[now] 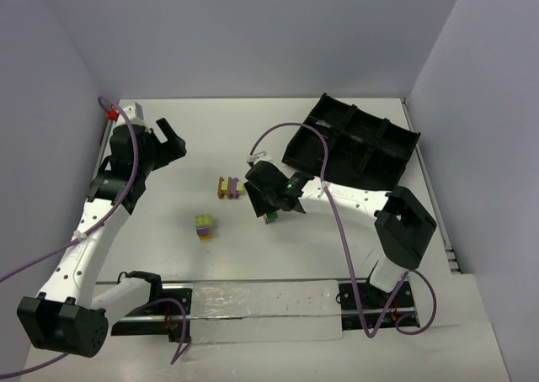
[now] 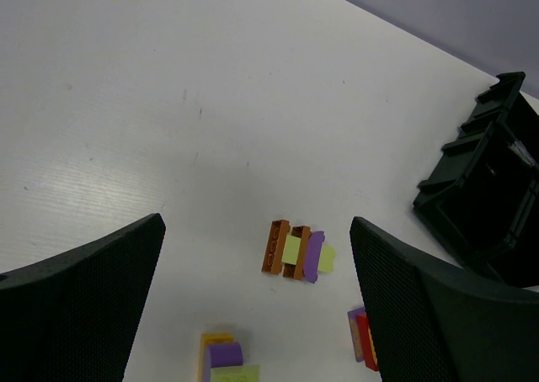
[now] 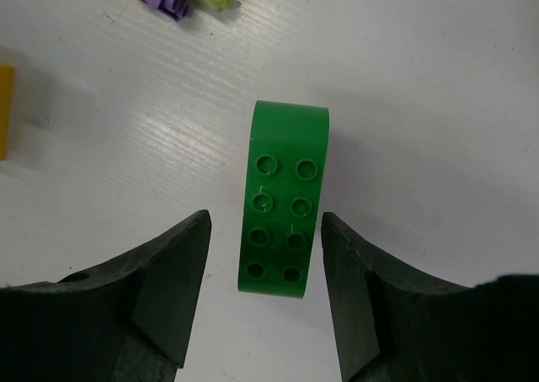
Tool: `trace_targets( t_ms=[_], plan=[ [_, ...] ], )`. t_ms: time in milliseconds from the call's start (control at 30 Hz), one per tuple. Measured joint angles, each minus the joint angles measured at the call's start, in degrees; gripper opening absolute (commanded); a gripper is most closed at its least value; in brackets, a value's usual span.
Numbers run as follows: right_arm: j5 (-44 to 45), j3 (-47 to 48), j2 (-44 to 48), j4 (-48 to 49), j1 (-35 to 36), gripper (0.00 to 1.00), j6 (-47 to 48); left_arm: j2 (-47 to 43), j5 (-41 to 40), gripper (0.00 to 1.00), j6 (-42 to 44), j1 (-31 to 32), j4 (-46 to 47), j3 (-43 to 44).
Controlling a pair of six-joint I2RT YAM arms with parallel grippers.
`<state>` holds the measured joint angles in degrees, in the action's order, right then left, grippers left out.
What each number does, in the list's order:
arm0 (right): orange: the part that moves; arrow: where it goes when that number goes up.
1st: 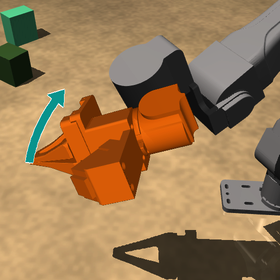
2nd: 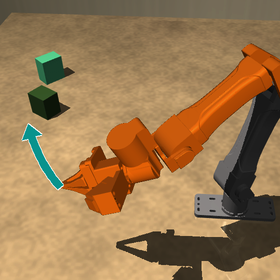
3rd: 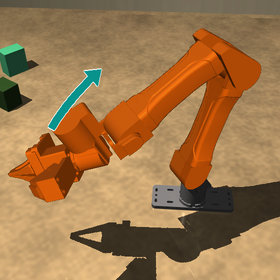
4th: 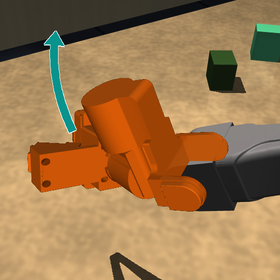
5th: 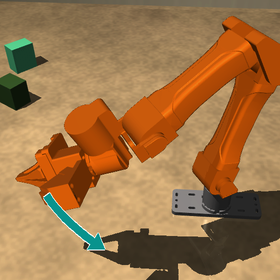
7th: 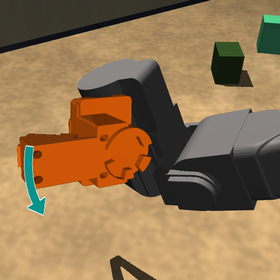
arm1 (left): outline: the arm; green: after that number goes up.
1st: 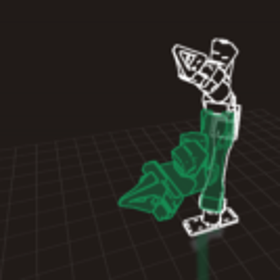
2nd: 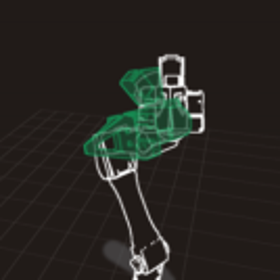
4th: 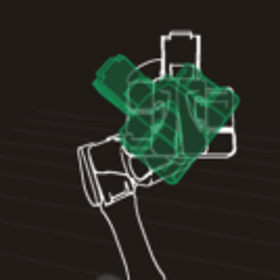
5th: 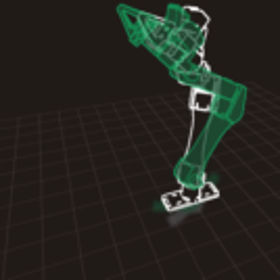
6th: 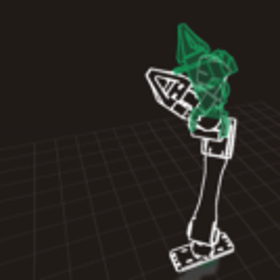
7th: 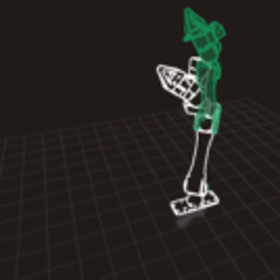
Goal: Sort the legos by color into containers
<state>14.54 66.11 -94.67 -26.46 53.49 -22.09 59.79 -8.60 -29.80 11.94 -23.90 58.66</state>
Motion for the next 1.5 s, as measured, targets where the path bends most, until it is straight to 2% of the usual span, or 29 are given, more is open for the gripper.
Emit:
trace_targets(
  t_ms=[133, 267, 333, 400, 533, 600, 800, 967, 1100, 1233, 1400, 1500],
  plan=[
    [0.07, 0.0, -0.94, 0.02, 0.0, 0.63, -0.05, 0.0, -0.13, 0.99, 0.0, 0.0, -0.16, -0.03],
    [0.17, 0.0, -1.54, 0.01, 0.0, 0.53, -0.14, 0.0, -0.15, 0.99, 0.02, 0.0, -0.39, -0.03],
    [0.32, 0.0, -1.62, 0.01, 0.0, 0.42, -0.21, 0.0, -0.15, 0.99, 0.03, 0.0, -0.42, -0.03],
    [0.58, 0.0, -1.62, 0.03, 0.0, 0.25, -0.37, 0.0, -0.15, 0.99, 0.04, 0.0, -0.49, -0.03],
    [0.61, 0.03, -1.56, 0.06, 0.0, 0.04, -0.41, 0.06, -0.15, 0.99, 0.04, 0.0, -0.54, -0.03],
    [0.23, 0.09, -1.49, -0.22, 0.0, 0.0, -0.41, 0.48, -0.13, 0.99, 0.0, 0.0, -0.55, -0.01],
    [-3.28, 0.39, 2.9, -0.79, -0.63, 0.0, -0.34, 3.8, 2.12, 0.99, -0.01, 0.0, -1.02, 0.19],
    [-13.52, -0.17, 12.08, 0.6, -5.68, 0.0, -0.59, 4.26, 4.85, 0.96, 1.77, -0.07, -2.02, 1.36],
    [-24.79, -3.79, 21.48, 6.22, -14.62, 0.0, -2.03, 3.59, 14.65, 0.97, 2.98, -0.23, -0.74, 1.98],
    [-36.06, -6.94, 26.52, 10.72, -19.9, 0.0, -3.72, 0.8, 29.65, 0.97, 2.99, -0.68, 4.92, 0.65],
    [-47.05, -9.21, 28.37, 14.36, -21.44, 0.0, -5.51, 0.52, 51.31, 0.97, 1.22, -0.82, 13.48, 1.04],
    [-52.18, -10.25, 29.13, 16.77, -21.53, 0.0, -6.43, 2.24, 60.3, 0.96, 0.43, -0.69, 16.11, 1.08]
  ],
)
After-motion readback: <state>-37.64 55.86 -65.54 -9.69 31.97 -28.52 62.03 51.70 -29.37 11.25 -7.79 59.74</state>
